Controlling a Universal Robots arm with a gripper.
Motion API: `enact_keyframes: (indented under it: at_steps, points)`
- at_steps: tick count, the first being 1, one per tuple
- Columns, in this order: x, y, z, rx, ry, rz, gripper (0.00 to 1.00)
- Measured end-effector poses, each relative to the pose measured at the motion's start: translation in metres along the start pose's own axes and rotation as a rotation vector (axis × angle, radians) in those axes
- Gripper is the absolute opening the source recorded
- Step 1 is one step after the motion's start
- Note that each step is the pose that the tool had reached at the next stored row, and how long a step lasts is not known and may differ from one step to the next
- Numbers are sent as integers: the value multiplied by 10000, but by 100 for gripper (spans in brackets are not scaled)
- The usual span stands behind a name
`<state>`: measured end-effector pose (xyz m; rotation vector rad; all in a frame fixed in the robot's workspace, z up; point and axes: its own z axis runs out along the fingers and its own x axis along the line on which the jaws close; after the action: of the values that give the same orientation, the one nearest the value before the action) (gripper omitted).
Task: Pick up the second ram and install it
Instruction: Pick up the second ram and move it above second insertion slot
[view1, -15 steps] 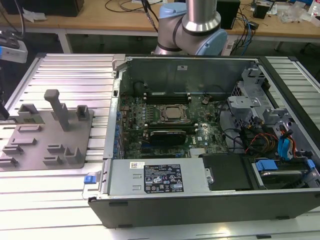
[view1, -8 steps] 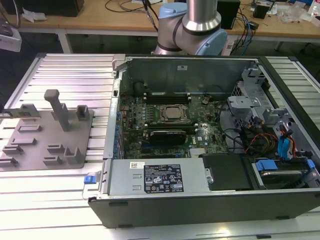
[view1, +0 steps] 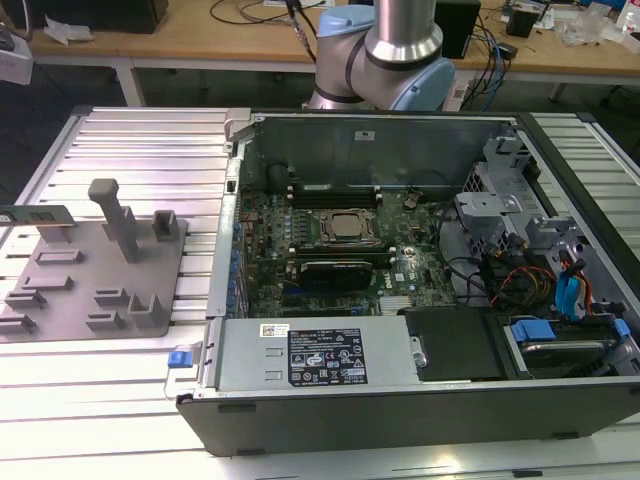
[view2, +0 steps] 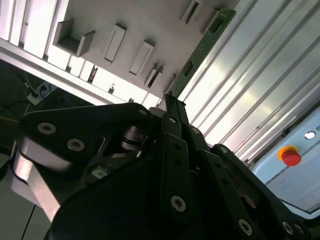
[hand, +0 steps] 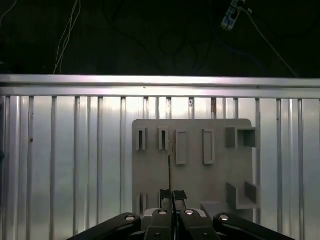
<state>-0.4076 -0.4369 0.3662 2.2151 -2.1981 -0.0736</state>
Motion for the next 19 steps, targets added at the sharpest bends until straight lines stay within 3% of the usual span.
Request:
enact_keyframes:
  at_steps: [7, 13, 19]
  points:
    - [-5, 12, -247, 0, 0, 0, 9]
    - [-7, 17, -364, 0, 0, 0, 9]
    - [-13, 31, -653, 0, 0, -1, 9]
